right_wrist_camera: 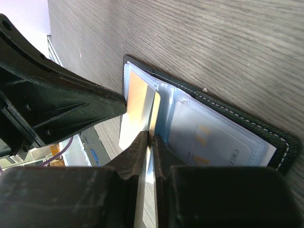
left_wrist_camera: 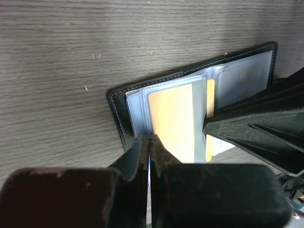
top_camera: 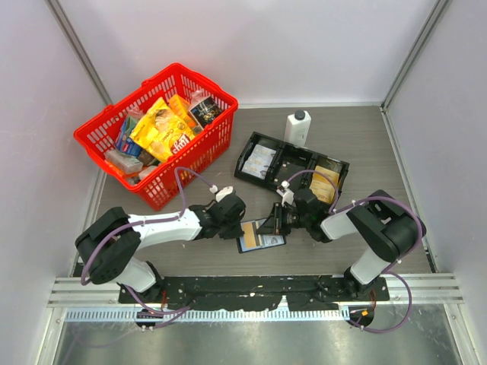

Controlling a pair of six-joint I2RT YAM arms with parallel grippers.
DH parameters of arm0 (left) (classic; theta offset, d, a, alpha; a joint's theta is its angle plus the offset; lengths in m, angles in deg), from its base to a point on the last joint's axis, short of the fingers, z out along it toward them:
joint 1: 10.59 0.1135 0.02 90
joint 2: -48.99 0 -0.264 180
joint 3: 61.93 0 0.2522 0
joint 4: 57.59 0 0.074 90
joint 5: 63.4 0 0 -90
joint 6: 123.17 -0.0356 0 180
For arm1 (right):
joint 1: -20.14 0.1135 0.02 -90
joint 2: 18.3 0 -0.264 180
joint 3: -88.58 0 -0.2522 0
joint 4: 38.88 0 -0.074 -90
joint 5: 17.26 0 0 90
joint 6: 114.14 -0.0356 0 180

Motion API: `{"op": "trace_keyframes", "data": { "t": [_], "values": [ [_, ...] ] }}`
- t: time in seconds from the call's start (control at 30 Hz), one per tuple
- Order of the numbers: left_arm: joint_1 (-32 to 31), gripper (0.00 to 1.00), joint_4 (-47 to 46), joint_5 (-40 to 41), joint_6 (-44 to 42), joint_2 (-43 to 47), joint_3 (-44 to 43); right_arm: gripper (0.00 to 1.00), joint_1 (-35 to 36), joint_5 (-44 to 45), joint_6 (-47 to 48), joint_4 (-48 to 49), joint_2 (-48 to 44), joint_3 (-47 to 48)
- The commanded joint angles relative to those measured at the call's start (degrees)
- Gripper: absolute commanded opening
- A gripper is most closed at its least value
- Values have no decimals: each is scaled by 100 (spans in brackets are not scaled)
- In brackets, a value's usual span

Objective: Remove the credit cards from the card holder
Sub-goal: Remove the credit card from the card holder.

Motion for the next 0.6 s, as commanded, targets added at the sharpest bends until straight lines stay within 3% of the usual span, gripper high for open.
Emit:
{"op": "trace_keyframes", "data": {
  "t": [0.0, 0.23, 0.57],
  "values": [
    [-6, 3, 98, -46, -4, -90, 151, 11, 63, 92, 122, -18, -134, 114],
    [-6, 3, 125, -37, 5, -99, 168, 1, -86, 22, 193, -89, -222, -10],
    [-6, 2, 90, -81, -4, -143, 186, 2, -446, -163, 403, -493, -345, -36]
  ]
}}
